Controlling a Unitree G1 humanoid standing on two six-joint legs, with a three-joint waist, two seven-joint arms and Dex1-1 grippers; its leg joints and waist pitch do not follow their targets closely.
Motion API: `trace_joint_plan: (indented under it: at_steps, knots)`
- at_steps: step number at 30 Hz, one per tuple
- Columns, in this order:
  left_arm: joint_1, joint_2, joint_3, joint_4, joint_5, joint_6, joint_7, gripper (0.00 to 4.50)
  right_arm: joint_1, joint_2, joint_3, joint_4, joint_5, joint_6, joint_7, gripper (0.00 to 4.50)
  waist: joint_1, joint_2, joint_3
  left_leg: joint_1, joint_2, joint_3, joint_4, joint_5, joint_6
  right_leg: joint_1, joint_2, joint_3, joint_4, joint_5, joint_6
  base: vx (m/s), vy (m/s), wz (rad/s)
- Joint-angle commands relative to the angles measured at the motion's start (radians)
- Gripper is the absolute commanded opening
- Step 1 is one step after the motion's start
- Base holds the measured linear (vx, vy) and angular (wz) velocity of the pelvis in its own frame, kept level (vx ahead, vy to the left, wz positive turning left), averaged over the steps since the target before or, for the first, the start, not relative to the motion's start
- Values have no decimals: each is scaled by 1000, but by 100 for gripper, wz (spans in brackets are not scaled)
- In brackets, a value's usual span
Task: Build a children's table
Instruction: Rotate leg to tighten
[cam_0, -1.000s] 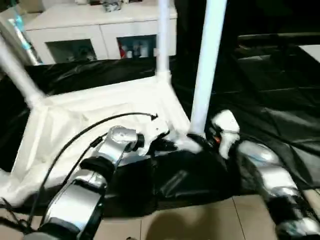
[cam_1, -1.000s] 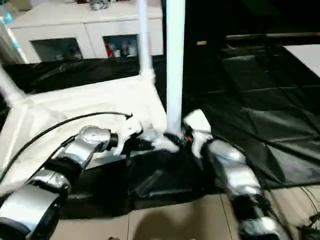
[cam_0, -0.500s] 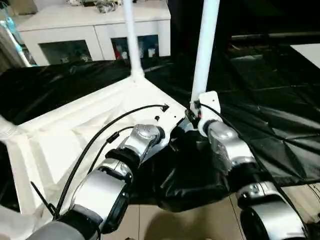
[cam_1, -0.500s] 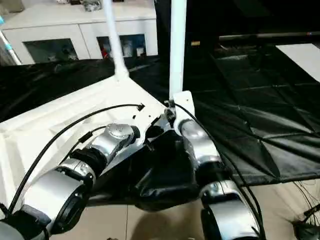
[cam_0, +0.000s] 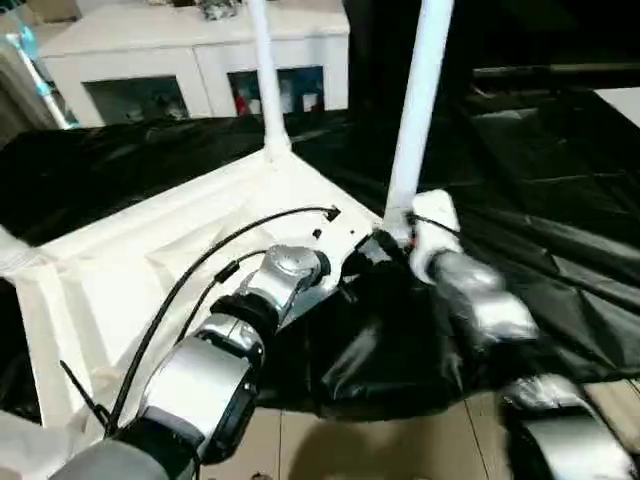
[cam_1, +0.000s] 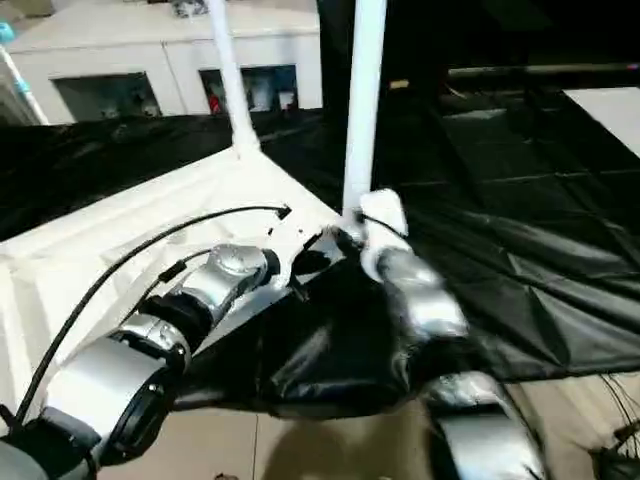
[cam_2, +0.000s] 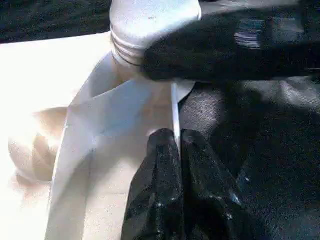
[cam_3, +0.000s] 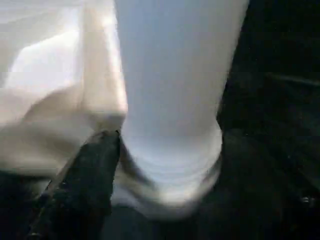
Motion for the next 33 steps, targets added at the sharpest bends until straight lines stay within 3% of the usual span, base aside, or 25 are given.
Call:
trace_joint_plan:
  at_steps: [1, 4, 6, 9, 12, 16, 19, 27, 33]
  knots:
    - [18, 30, -29, 2, 24, -22, -40, 0, 22, -31, 27, -92, 28, -6, 109, 390, 5, -26, -69, 6, 43, -17, -66, -168, 132, 60, -62, 31, -65, -196, -214, 0, 0, 0]
    - [44, 60, -38, -16, 19, -73, -146, 0, 103, -137, 63, -221, 45, -40, 260, 411, 9, -26, -68, 6, 46, -17, -64, -166, 151, 60, -61, 29, -66, -190, -215, 0, 0, 0]
    - [72, 79, -50, -53, 3, -144, -304, 0, 145, -179, 47, -297, 107, -14, 357, 411, 14, -25, -65, 6, 46, -15, -66, -180, 159, 60, -61, 31, -71, -223, -216, 0, 0, 0]
    - [101, 97, -67, -95, -15, -172, -445, 0, 179, -214, 51, -352, 136, -3, 440, 411, 21, -25, -65, 10, 51, -13, -67, -189, 156, 56, -61, 32, -73, -251, -223, 0, 0, 0]
    - [118, 110, -80, -117, -15, -171, -489, 0, 205, -234, 64, -396, 161, 28, 492, 411, 34, -21, -67, 18, 58, -12, -69, -197, 141, 48, -60, 34, -71, -252, -234, 0, 0, 0]
    - [141, 120, -83, -145, -23, -178, -535, 0, 236, -259, 110, -436, 160, 42, 545, 411, 48, -22, -68, 16, 60, -14, -71, -185, 126, 50, -62, 36, -62, -216, -239, 0, 0, 0]
    - [154, 128, -86, -166, -30, -177, -575, 0, 241, -266, 136, -424, 130, 37, 555, 411, 50, -26, -67, 13, 56, -11, -69, -176, 126, 50, -65, 36, -62, -223, -232, 0, 0, 0]
    - [164, 132, -88, -197, -34, -168, -585, 0, 210, -250, 120, -364, 93, 15, 486, 411, 47, -23, -67, 13, 55, -13, -71, -180, 109, 49, -63, 35, -64, -250, -220, 0, 0, 0]
    - [165, 128, -87, -205, -34, -165, -582, 0, 210, -249, 115, -353, 95, 15, 485, 367, 49, -22, -69, 12, 54, -11, -66, -157, 128, 51, -61, 34, -60, -201, -231, 0, 0, 0]
